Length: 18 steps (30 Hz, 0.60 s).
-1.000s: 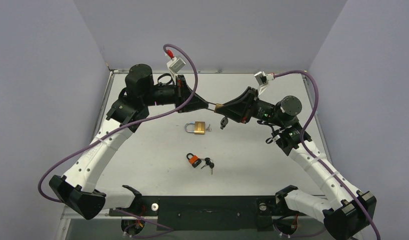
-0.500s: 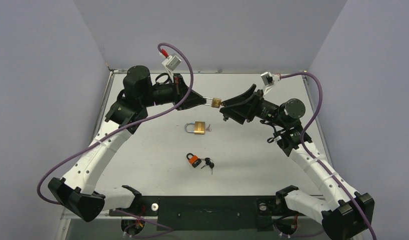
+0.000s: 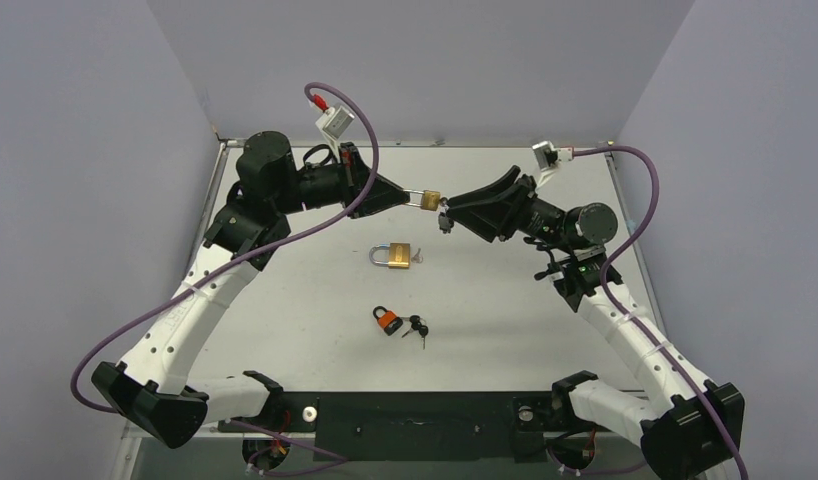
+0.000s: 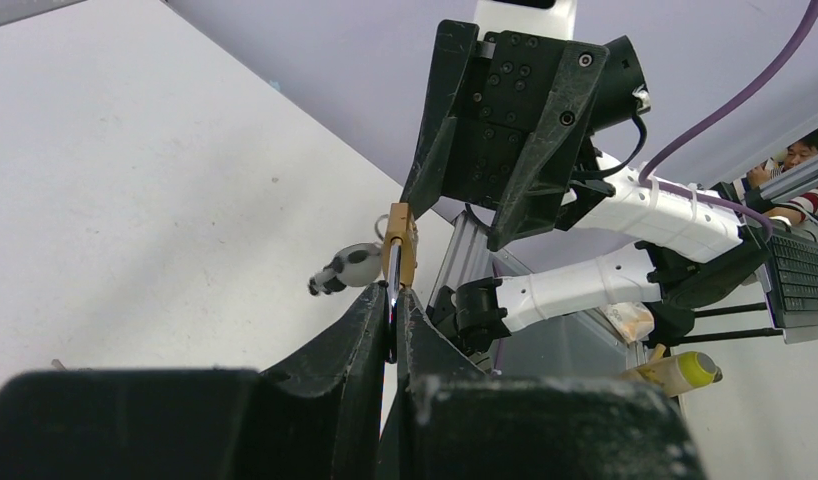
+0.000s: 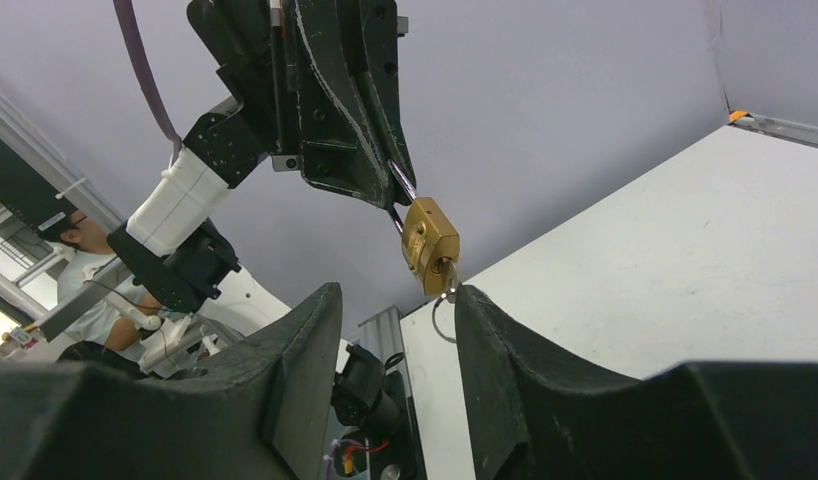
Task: Lock with the key
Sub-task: Lock the lock.
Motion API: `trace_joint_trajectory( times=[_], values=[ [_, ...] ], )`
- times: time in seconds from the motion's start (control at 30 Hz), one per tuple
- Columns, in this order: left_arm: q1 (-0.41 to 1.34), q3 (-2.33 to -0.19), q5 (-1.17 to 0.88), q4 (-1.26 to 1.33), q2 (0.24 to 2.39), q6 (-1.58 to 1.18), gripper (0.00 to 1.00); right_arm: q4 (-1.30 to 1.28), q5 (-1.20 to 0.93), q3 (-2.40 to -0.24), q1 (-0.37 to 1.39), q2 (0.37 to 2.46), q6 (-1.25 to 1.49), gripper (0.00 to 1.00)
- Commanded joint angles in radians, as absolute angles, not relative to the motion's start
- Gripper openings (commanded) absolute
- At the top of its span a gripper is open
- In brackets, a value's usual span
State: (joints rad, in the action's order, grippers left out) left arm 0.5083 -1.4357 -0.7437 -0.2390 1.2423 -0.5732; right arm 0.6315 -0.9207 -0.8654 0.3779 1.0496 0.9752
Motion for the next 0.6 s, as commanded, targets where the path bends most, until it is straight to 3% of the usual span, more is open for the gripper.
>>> trace_joint_trajectory(
  times=[0.0, 0.57],
  values=[
    [0.503, -1.465, -0.759, -0.167, 1.221, -0.591, 0.00, 0.732, -0.932, -0.879, 0.377, 1.065, 0.983, 0.41],
    [0.503, -1.477, -0.775, -0.187, 1.220, -0.584, 0.00, 0.545, -0.877, -0.917, 0.370, 1.051, 0.835, 0.41]
  ],
)
